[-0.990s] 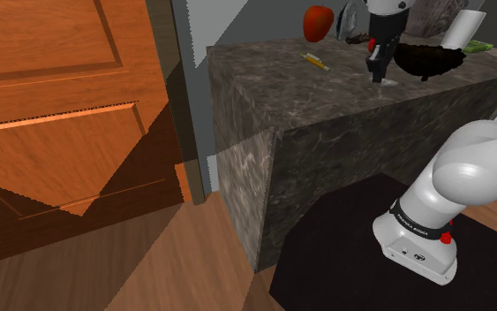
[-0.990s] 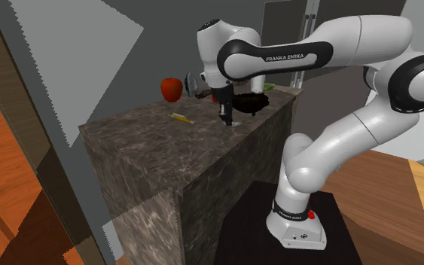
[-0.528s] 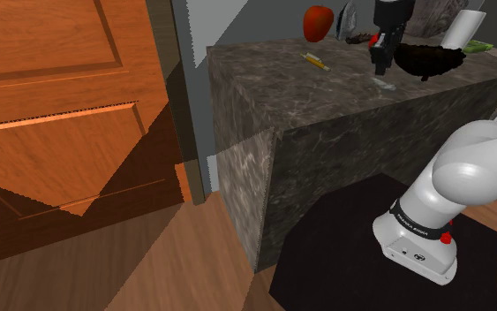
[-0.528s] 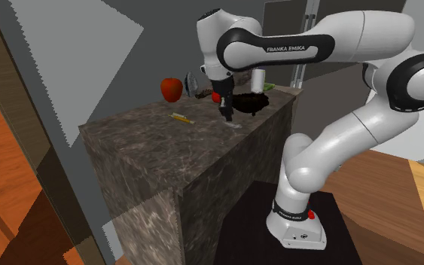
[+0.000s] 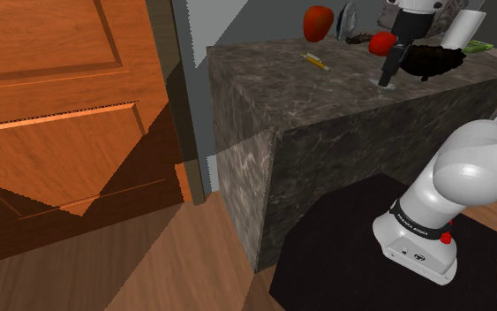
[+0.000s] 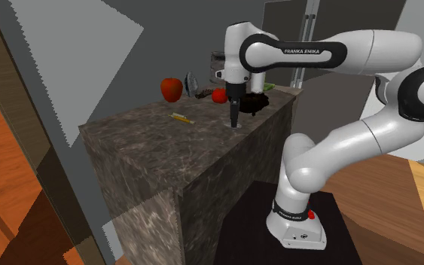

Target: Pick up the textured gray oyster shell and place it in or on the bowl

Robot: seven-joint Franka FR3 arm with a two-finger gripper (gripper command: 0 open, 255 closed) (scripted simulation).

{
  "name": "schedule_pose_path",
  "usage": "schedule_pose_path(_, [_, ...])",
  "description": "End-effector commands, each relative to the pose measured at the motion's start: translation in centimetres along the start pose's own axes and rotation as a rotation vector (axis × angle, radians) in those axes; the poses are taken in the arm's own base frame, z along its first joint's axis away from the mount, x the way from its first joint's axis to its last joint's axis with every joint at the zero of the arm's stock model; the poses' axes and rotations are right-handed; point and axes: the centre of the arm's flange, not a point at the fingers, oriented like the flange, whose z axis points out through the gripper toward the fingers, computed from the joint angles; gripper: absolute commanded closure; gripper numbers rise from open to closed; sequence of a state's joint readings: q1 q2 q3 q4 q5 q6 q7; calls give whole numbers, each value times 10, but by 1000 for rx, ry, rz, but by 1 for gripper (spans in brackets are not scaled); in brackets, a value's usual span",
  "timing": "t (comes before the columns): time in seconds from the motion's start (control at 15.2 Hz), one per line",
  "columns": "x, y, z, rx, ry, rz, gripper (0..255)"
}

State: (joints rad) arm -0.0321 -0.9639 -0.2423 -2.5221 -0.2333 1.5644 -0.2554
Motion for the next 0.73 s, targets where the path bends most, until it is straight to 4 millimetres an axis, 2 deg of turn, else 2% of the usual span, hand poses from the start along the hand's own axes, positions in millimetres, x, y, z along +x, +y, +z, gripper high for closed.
schedule_pose_path(0.0, [0, 1, 10, 2, 2, -1, 0])
schedule_pose_path(0.13, [0, 1, 18, 2, 2, -1, 0])
schedule_pose_path(0.59, [0, 1, 18, 2, 2, -1, 0])
schedule_pose_path(0.66, [0, 1, 18, 2, 2, -1, 255])
